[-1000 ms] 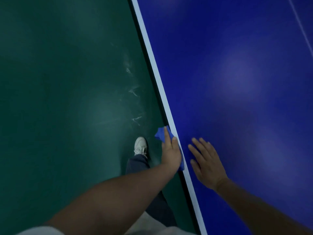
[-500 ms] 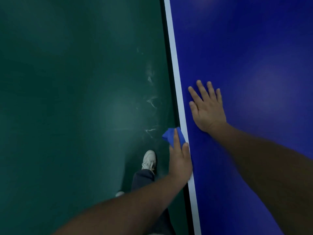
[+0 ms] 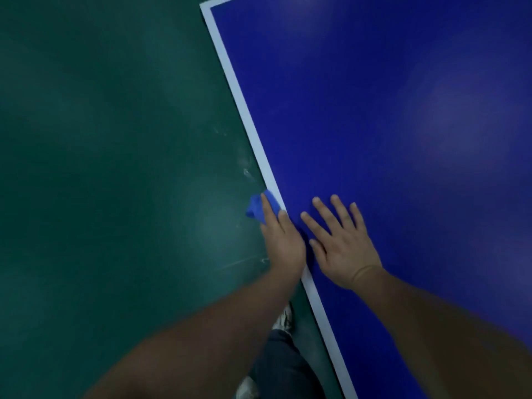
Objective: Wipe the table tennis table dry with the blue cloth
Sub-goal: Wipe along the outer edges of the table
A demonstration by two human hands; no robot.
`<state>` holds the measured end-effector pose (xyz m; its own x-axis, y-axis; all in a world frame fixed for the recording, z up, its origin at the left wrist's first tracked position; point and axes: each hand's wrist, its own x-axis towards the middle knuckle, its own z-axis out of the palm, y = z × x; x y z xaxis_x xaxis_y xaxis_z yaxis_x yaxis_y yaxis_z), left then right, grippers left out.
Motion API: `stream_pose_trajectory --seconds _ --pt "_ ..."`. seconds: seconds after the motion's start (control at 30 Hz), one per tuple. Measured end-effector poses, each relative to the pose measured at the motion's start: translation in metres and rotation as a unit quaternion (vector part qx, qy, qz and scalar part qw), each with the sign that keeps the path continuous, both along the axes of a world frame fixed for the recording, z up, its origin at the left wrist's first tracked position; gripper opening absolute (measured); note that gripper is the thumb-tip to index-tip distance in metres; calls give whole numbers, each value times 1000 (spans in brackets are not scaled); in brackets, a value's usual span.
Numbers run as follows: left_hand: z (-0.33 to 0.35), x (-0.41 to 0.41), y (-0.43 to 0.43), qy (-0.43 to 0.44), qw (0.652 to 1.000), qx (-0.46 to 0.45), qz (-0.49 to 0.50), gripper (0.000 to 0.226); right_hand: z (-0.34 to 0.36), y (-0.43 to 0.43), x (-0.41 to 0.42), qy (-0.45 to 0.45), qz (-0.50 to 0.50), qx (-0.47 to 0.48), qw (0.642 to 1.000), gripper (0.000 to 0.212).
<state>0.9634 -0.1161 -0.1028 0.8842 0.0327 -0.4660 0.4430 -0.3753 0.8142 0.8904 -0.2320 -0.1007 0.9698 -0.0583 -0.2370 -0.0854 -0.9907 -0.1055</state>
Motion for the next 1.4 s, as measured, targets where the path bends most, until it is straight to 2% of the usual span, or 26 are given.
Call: stream_pose_trajectory --seconds 0.1,0.2,0.43,0.7,0.8,0.87,0.93,1.07,1.23,1.4 --pt "4 -26 -1 33 999 35 3 50 1 -1 1 -8 0 9 1000 56" --pt "6 0 -10 16 999 48 10 50 1 -1 2 -3 0 15 1000 56" --pt "-7 92 -13 -13 1000 -18 11 47 2 -1 3 2 -3 -1 1000 55" --pt "3 16 5 36 997 -64 -22 53 6 -4 6 13 1 -12 1000 56" --pt "10 48 3 58 995 -74 -25 53 13 3 3 46 3 -20 999 57" --pt "10 83 -2 59 995 -77 -25 53 20 -1 11 29 7 -10 1000 54" --pt "9 119 -5 68 994 -87 -15 54 29 -7 45 -13 23 20 999 49" --pt "4 177 -9 53 993 -102 -22 55 30 -24 177 -72 41 42 996 48" --pt "1 227 -14 55 992 -105 -33 54 22 -43 322 -57 11 31 998 53" --pt "2 298 -19 43 993 -101 -33 53 9 -38 381 -27 3 17 999 58"
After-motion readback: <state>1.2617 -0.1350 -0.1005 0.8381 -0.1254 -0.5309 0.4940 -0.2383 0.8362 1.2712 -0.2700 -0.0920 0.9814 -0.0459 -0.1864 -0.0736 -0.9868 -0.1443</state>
